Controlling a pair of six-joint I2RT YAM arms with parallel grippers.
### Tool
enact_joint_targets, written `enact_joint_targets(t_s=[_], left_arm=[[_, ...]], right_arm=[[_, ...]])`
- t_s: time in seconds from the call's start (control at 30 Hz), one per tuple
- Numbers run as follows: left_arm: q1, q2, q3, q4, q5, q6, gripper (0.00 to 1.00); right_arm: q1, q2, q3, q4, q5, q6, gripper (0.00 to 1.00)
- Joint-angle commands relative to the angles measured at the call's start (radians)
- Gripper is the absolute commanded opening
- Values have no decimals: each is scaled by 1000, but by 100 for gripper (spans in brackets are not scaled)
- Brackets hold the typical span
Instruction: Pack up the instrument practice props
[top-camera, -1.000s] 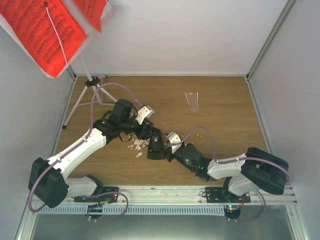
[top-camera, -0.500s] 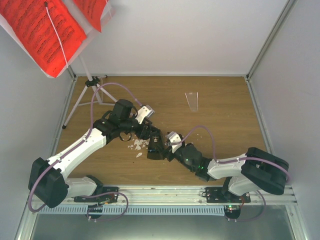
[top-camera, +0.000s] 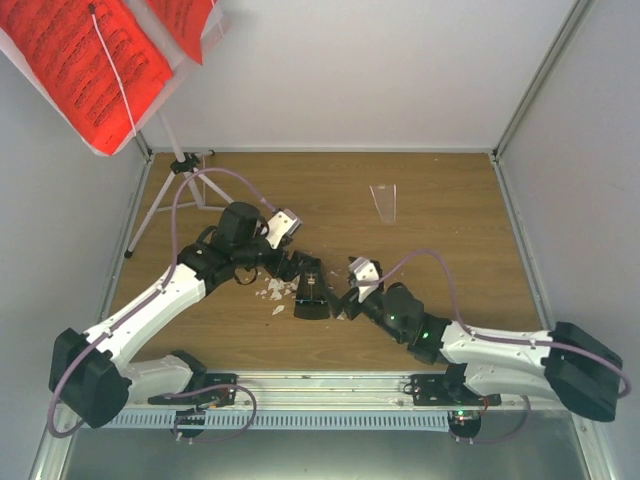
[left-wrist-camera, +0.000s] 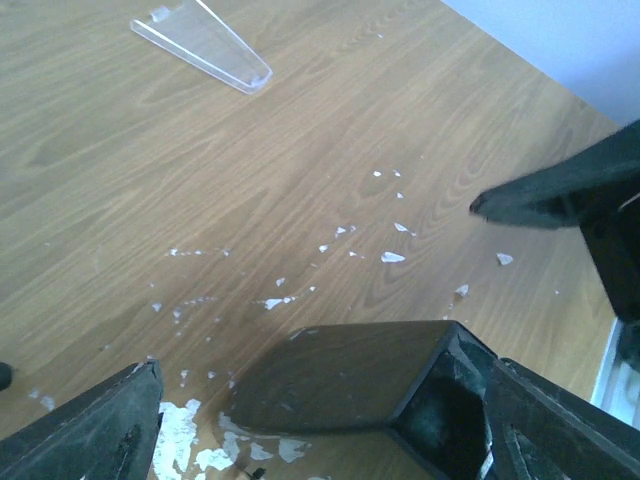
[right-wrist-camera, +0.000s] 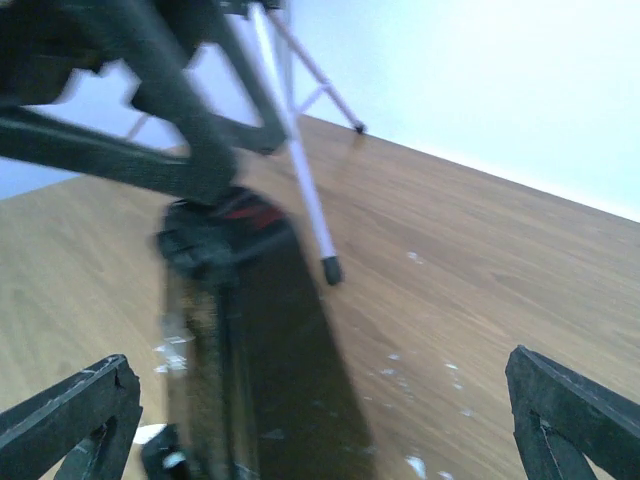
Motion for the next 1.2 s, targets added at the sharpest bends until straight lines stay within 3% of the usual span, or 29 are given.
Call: enact_joint_targets(t_s=[0.0, 0.17, 0.27, 0.43, 0.53, 0.67, 1.17], left_arm=[[0, -102, -32, 78, -64, -5, 90], [21, -193, -64, 135, -106, -5, 99], [42, -200, -59, 124, -183, -53, 99], [64, -226, -64, 120, -262, -78, 99], [67, -245, -69, 122, -285, -78, 99], [69, -268, -74, 120, -310, -76, 99], [71, -326, -81, 111, -378, -69, 99]], right_arm=[[-88, -115, 73, -355, 134, 101, 100], [-356, -238, 114, -529, 3, 199, 100], [-492, -237, 156, -600, 3, 239, 100], [-748, -34, 265, -750, -156, 294, 100], [-840, 99, 321, -777, -241, 303, 100], [-906, 264, 391, -761, -339, 292, 100], [-919, 640, 713, -828, -377, 206, 66]])
